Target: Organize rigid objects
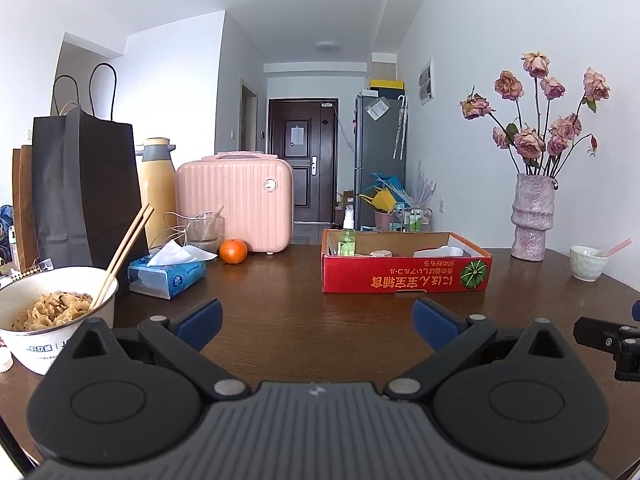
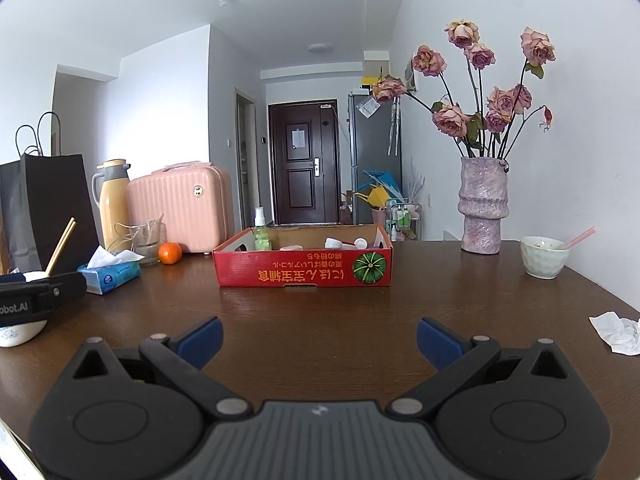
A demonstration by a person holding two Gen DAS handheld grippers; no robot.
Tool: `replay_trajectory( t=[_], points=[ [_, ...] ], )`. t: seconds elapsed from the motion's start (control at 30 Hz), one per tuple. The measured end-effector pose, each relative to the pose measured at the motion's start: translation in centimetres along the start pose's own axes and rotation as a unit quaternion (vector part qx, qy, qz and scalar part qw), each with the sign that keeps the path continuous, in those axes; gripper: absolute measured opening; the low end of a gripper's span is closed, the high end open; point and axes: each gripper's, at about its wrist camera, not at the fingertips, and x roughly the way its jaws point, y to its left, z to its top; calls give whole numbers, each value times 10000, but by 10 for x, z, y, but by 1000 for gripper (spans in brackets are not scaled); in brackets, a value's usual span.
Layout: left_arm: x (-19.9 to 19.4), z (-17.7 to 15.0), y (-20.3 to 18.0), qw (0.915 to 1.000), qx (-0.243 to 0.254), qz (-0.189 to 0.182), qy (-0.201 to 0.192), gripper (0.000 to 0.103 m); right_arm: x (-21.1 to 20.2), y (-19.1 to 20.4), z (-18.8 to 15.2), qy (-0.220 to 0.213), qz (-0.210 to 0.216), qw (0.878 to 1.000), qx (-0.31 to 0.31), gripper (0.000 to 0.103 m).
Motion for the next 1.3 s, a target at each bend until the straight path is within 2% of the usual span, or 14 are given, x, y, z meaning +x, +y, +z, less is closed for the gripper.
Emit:
replay_trajectory(
  t=[1.3],
  points=[
    [-2,0,-1,10000,50,5,-1,103,1,6,0,15,23,10000,-30,103]
  ],
)
